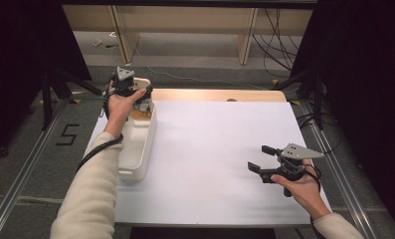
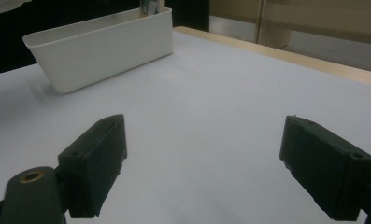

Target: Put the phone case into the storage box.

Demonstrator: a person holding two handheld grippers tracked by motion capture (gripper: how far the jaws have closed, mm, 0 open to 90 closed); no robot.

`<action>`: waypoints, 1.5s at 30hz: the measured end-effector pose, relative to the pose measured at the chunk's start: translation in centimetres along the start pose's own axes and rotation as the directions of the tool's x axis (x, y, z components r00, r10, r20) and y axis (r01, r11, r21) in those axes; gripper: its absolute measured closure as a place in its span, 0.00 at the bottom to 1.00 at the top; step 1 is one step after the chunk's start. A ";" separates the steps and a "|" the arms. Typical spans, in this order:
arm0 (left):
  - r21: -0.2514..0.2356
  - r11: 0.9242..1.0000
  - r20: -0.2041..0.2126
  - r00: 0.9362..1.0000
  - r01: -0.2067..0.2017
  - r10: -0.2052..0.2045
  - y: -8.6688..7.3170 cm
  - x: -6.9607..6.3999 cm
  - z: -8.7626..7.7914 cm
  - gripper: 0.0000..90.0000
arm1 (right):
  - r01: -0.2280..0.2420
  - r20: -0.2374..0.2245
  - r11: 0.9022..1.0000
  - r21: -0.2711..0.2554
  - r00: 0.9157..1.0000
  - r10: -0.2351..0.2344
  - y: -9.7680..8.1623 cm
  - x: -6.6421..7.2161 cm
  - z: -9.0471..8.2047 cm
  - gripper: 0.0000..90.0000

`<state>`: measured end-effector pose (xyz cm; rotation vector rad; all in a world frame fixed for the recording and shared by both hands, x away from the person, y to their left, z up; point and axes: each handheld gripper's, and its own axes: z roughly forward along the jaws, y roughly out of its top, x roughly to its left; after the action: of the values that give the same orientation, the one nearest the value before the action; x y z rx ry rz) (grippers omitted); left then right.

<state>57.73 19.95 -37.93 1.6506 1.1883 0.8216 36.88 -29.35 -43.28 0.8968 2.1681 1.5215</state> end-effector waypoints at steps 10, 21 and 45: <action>0.006 1.000 -0.002 1.000 0.000 0.000 -0.1 0.0 0.3 0.12 | 0.000 -0.001 1.000 -0.001 1.000 0.000 0.0 0.0 0.0 0.17; 0.017 1.000 -0.002 1.000 -0.005 0.005 -0.3 0.0 0.5 0.12 | 0.001 -0.001 1.000 0.000 1.000 -0.001 0.0 0.0 0.0 0.17; 0.043 0.999 0.004 1.000 -0.013 0.012 -0.9 -0.1 1.0 0.12 | 0.001 -0.001 1.000 0.000 1.000 -0.001 0.0 -0.1 0.0 0.17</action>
<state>58.27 19.66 -39.12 1.6957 1.2020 0.8053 36.91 -29.39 -43.33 0.8956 2.1692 1.5214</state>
